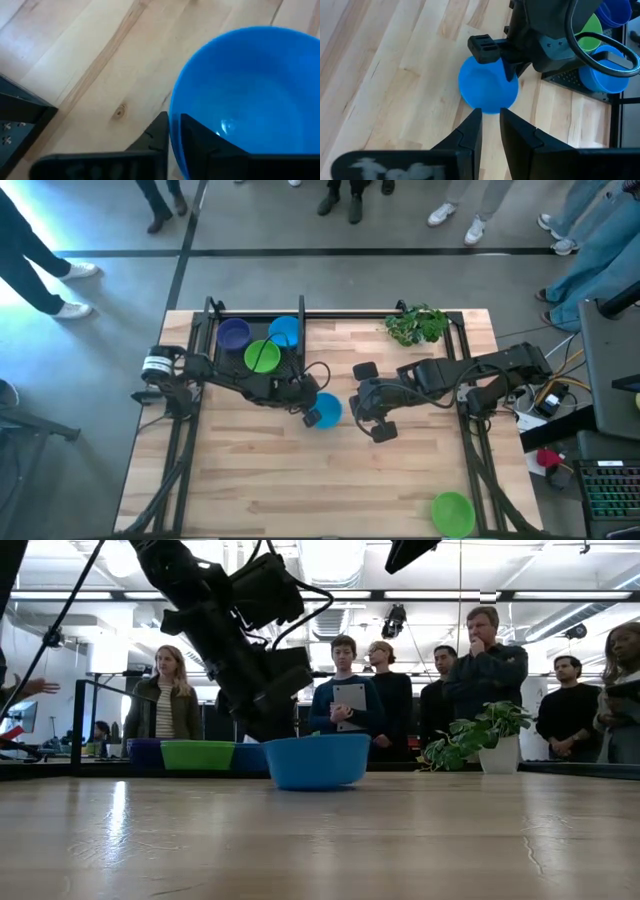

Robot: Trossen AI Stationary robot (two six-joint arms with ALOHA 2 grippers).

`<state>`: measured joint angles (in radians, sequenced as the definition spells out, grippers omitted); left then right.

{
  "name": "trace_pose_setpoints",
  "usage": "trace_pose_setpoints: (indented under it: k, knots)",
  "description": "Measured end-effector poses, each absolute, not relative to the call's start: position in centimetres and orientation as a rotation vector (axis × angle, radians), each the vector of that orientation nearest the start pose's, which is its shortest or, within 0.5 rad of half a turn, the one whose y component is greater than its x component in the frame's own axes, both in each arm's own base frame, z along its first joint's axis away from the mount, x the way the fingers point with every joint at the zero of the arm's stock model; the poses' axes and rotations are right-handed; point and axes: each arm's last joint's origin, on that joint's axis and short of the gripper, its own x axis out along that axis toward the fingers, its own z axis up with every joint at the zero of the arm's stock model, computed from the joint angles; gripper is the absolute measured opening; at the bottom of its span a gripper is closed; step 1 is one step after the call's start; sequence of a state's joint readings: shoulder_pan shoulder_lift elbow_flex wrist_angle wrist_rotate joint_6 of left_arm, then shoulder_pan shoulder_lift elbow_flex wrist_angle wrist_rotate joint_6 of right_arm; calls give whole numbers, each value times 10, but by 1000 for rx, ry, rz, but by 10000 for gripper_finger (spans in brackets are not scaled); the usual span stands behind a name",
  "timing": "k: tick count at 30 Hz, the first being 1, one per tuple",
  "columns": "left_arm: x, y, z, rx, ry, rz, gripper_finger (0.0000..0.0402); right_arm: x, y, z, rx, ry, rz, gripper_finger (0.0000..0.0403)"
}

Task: Pick & Place Mini bowls
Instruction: Stack the blue bowl on the blue bowl on the shelf

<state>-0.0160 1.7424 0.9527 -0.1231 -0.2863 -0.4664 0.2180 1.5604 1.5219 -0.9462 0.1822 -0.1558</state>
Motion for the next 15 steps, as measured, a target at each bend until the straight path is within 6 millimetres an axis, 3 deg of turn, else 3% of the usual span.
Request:
trace_pose_setpoints:
  k: [3,8,15]
  knots:
    - [339,4,157,-301,821,460,9,311,64,338,-339,963,108,63]
    - [337,4,161,-298,829,453,4,311,64,338,-336,963,106,63]
    - [319,3,210,-268,843,440,1,311,64,338,-334,964,105,63]
